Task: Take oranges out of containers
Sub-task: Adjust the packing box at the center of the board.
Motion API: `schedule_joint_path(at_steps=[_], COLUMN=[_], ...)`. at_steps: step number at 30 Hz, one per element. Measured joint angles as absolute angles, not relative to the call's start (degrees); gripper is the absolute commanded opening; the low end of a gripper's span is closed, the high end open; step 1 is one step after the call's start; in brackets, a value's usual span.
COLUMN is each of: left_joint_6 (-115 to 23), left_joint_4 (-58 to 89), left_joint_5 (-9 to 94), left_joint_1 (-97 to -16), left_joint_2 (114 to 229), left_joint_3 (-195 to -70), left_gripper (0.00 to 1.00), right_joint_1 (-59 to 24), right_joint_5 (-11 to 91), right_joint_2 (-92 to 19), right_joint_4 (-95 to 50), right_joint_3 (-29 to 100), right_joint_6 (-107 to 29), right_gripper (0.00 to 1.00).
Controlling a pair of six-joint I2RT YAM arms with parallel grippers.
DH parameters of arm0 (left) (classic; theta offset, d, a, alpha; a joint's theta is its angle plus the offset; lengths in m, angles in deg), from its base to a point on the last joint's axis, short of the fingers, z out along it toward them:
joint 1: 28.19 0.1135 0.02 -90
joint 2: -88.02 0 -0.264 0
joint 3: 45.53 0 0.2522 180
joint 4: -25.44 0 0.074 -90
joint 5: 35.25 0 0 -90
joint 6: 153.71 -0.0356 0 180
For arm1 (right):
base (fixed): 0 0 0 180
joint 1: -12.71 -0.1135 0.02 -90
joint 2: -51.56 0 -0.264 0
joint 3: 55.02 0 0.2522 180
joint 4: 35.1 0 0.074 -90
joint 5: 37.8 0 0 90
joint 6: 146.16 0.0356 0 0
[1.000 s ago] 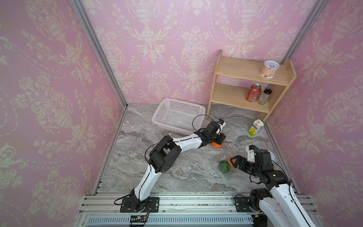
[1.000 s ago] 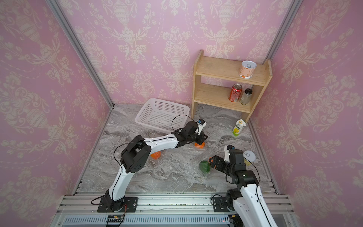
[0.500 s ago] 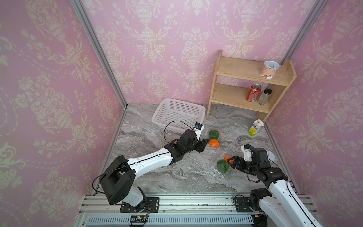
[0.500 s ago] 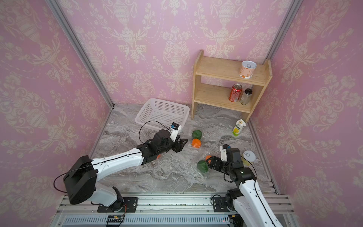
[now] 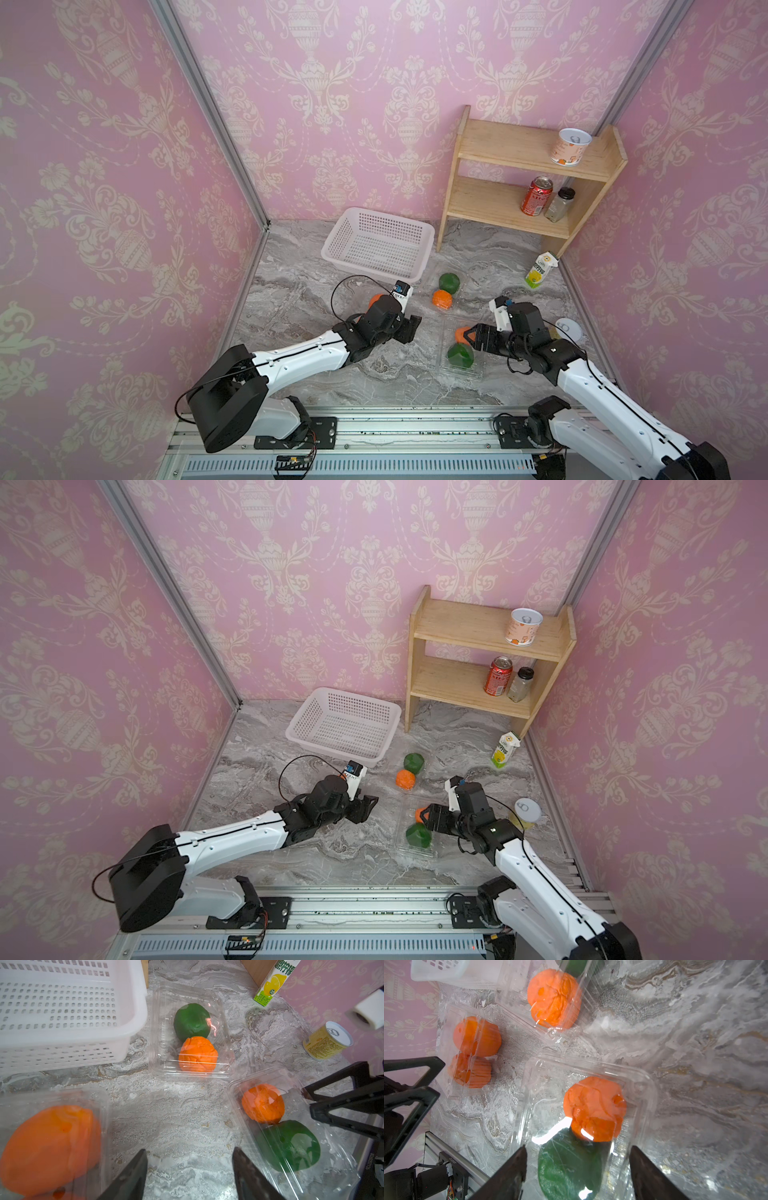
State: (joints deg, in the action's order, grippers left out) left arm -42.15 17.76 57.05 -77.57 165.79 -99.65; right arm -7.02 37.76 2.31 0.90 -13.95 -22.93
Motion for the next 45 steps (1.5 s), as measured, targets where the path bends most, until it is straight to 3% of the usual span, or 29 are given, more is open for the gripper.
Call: schedule_joint_path(at_steps=[9,20,23,27,34,36,45], left_joint_6=[-39.52,-37.99,-37.77,-37.18,-37.16,-37.18,-37.21], left_joint_4=[19.36,21.28,21.41,21.17,19.25,19.27,17.52], left_joint_5=[55.50,53.27,52.90,52.29,51.17,50.30,49.25], left_joint_1=[-79.08,-79.80,-79.80,-79.80,-79.80,-79.80,-79.80], left_joint_2=[165.88,170.97,171.06,172.26,176.44,177.49,179.26], left_joint_3=[-99.25,-100.87,-102.47,-105.27,-111.36,-112.24,-112.61], left_gripper=[0.68,0.65,0.63,0.51,0.36,0.35,0.36], right_joint_1=[-7.00,-7.00,-7.00,-7.04,-11.46,-12.64,-19.67], right_joint_5=[40.47,36.58,35.40,34.24,35.42,36.58,42.48], right_joint_2=[12.71,17.98,18.41,19.16,18.41,18.02,11.62], right_joint_4=[4.49,8.09,7.63,4.46,-3.14,-4.32,-12.26], right_joint_3=[-15.15,-20.55,-22.14,-23.98,-27.85,-27.85,-27.78], right_joint_6=[-20.02,-16.98,-16.20,-14.05,-8.65,-7.96,-5.00], right_gripper=[0.86,0.77,0.74,0.66,0.64,0.58,0.58])
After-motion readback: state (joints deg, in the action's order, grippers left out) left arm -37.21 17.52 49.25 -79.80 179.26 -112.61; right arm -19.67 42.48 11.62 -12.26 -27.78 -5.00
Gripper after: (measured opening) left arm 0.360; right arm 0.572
